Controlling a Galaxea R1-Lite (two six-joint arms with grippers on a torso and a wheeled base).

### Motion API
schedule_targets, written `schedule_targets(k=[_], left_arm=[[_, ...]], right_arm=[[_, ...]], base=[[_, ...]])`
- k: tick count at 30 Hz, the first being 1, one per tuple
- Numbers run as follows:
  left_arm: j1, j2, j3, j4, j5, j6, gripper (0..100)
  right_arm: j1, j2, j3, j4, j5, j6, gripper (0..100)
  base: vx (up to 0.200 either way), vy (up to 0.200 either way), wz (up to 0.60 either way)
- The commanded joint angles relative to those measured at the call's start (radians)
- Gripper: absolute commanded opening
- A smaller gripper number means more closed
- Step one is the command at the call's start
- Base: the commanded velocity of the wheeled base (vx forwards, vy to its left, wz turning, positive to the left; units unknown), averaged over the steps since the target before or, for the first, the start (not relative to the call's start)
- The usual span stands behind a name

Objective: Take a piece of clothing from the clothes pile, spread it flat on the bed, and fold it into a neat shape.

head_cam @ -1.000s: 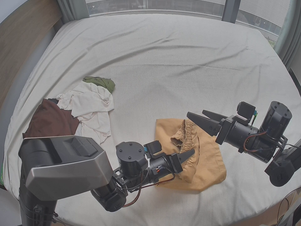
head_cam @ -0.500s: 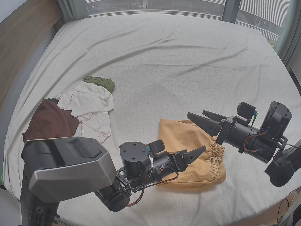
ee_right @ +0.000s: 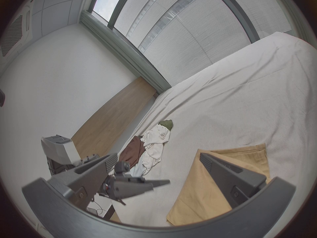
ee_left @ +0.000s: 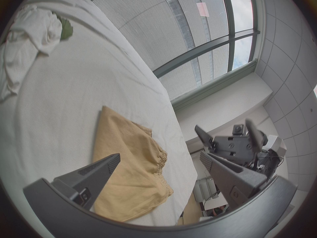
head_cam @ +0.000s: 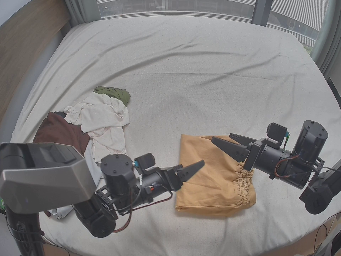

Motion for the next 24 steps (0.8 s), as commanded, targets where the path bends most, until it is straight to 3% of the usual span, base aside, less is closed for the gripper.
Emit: schedule_targets(k=[1,9,12,18,24], left_arm=[[0.089,-0.137,0.065,-0.002,-0.016,0.013,100],[0.175,-0.226,0.16,0.005,-0.096,0.083,100],[0.215,-0.22,0.222,0.001,-0.12,0.214,100],[0.216,-0.217,0.292,0.004,-0.128,0.322,100],[0.21,-0.163,0.335,-0.002,-0.126,0.395,100]], right_arm=[[0.005,0.024,0.021,-0.002,0.001,-0.001,100],[-0.012,0.048,0.08,0.002,0.001,-0.01,100],[-0.057,0.055,0.102,0.048,0.001,-0.025,100],[-0.141,0.038,0.13,0.213,0.001,-0.142,100],[-0.186,0.024,0.153,0.297,0.001,-0.174,100]], base=[[0.0,0.0,0.0],[0.0,0.0,0.0],[0.0,0.0,0.0],[0.0,0.0,0.0],[0.0,0.0,0.0]])
